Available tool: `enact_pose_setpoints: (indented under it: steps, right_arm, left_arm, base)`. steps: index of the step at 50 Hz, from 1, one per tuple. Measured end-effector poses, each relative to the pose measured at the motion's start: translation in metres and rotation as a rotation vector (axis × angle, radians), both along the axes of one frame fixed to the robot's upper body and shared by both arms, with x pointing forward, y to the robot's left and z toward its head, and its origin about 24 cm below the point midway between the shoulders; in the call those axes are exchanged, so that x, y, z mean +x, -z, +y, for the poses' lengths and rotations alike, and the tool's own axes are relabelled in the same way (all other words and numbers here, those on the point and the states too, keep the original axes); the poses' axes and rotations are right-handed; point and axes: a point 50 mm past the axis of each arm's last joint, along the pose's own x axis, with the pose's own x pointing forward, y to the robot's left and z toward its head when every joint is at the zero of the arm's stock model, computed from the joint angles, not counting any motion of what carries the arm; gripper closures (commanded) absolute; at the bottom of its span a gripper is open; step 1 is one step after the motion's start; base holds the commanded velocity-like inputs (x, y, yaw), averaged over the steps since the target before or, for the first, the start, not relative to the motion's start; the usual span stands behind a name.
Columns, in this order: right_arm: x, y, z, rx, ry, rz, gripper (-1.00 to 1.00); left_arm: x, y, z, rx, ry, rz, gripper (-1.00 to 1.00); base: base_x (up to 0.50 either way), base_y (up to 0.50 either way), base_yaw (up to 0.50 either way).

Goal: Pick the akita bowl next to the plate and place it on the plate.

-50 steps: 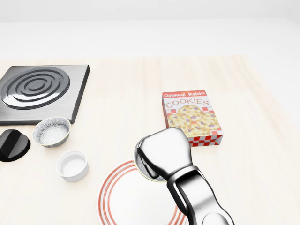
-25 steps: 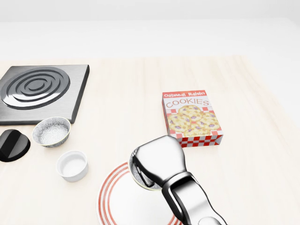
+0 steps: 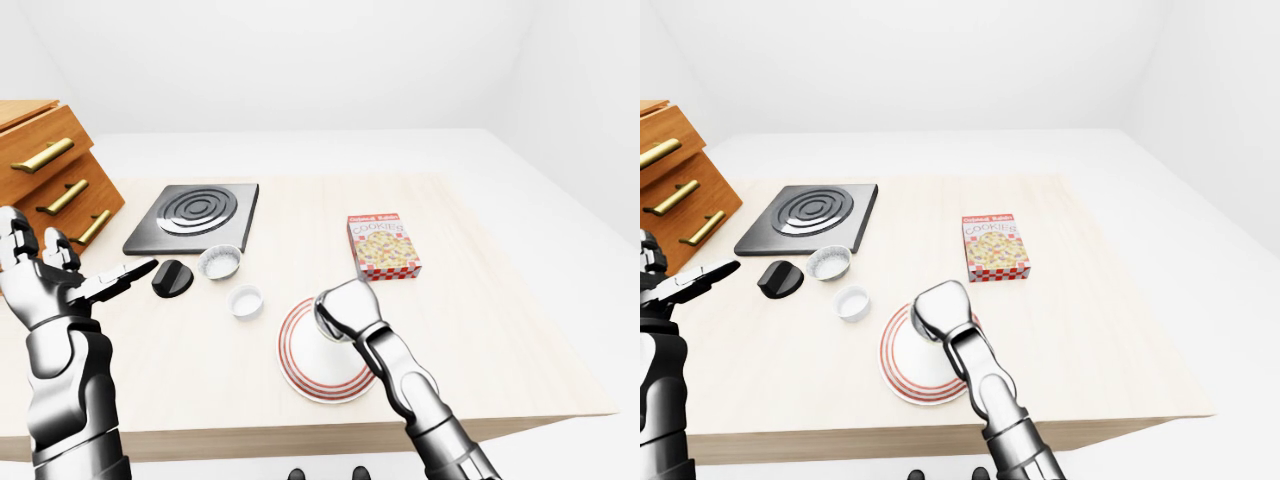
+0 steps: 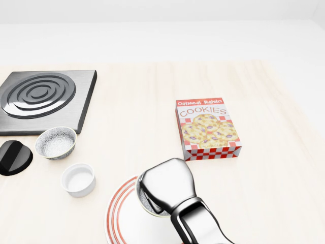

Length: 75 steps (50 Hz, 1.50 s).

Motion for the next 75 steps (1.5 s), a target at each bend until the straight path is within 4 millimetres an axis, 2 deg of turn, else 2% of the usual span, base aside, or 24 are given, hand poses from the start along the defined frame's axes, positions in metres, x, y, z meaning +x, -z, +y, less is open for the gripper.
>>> enact_pose_setpoints:
  steps: [27,75]
  right_arm:
    - [-0.014,0.012,0.01,-0.018,-0.043,-0.015,1.0]
    - [-0.017,0.029,0.004,-0.07,-0.044,-0.012,1.0]
  left_arm:
    - [-0.001,-0.003,0.0,0.003,0.0,-0.01,-1.0]
    - [-0.001,-0.002,-0.001,0.002,0.0,-0.011,-1.0]
  base:
    - [0.0,0.0,0.0]
    - [0.0,0.0,0.0]
